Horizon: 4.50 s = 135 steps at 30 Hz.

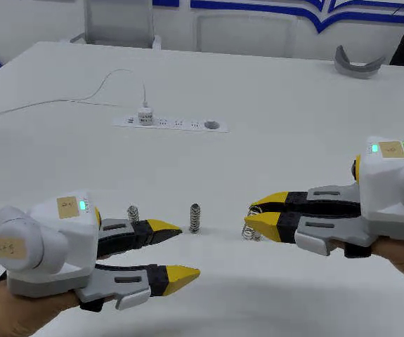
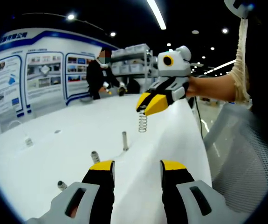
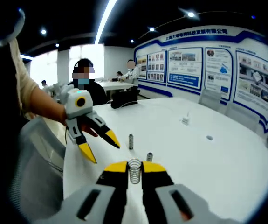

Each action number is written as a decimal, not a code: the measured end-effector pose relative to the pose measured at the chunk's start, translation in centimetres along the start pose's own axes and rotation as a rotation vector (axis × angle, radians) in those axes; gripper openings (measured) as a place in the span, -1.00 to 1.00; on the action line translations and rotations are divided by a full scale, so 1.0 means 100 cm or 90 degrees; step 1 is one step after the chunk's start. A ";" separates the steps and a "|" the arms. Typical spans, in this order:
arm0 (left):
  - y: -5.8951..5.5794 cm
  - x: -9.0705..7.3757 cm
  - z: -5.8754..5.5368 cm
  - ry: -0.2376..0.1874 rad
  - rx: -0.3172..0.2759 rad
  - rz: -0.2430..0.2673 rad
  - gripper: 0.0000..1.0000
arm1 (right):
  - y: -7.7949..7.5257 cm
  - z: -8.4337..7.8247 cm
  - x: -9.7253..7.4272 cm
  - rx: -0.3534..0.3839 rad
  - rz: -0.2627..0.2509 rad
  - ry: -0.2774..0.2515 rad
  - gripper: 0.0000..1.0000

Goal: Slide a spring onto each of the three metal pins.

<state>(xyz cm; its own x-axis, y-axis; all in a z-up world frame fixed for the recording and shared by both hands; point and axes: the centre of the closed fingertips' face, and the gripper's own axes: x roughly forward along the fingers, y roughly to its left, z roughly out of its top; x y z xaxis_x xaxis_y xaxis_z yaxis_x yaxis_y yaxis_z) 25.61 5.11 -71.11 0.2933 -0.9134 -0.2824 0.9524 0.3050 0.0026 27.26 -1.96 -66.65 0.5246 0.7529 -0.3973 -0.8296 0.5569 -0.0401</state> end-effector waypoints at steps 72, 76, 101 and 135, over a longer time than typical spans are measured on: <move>0.012 -0.035 -0.023 0.012 -0.040 0.077 0.00 | -0.081 -0.070 0.026 0.063 -0.124 0.023 -0.77; 0.013 -0.035 -0.023 0.012 -0.041 0.077 0.00 | -0.084 -0.073 0.027 0.065 -0.128 0.024 -0.77; 0.016 -0.041 -0.026 0.014 -0.045 0.089 0.01 | -0.093 -0.083 0.034 0.070 -0.142 0.037 -0.76; 0.027 -0.048 -0.034 0.018 -0.049 0.112 0.06 | -0.093 -0.100 0.015 0.052 -0.145 0.063 -0.48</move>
<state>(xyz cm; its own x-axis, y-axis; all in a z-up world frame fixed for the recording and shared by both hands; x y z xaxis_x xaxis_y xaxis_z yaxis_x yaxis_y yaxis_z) 26.45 11.27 -72.99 0.4512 -0.8368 -0.3102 0.8771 0.4800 -0.0189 33.80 -9.49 -75.99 0.6718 0.5685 -0.4748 -0.6716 0.7379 -0.0667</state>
